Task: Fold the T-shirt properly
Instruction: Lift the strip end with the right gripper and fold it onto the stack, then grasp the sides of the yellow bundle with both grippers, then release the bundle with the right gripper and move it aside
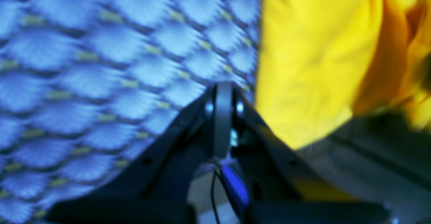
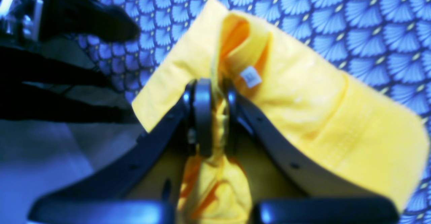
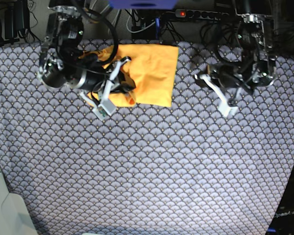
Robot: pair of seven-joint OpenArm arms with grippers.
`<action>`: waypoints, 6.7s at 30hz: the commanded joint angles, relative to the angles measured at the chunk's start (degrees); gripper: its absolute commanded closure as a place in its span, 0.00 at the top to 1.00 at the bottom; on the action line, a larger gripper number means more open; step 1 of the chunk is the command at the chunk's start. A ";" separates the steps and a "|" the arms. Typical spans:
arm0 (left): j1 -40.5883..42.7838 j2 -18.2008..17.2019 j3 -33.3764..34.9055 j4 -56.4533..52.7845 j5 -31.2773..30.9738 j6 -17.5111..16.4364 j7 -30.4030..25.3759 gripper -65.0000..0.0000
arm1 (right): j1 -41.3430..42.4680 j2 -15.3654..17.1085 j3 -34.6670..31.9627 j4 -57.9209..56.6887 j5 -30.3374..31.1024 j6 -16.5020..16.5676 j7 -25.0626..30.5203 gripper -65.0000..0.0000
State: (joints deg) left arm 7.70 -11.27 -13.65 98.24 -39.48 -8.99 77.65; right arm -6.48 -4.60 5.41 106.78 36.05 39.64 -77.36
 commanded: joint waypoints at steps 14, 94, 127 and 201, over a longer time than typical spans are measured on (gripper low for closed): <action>0.60 -1.52 -2.57 1.15 -1.00 -0.28 -0.33 0.00 | 4.41 -1.33 -7.39 -4.23 1.53 0.36 4.44 0.00; 0.25 -0.47 -6.97 12.93 -7.50 -0.54 2.35 0.00 | -2.18 18.97 -18.20 -8.54 1.79 0.36 28.18 0.00; -9.24 7.18 19.41 -12.48 7.44 -0.37 -6.13 0.00 | -3.67 23.28 -17.76 -4.14 1.53 0.36 26.24 0.00; -7.05 -3.72 36.64 -0.17 4.54 0.07 2.35 0.00 | 10.57 31.37 -7.30 -22.78 1.44 0.36 34.24 0.00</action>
State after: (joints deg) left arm 1.08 -15.03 23.16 97.32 -34.11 -9.02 79.72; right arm 3.11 25.80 -2.39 82.98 36.42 39.79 -44.38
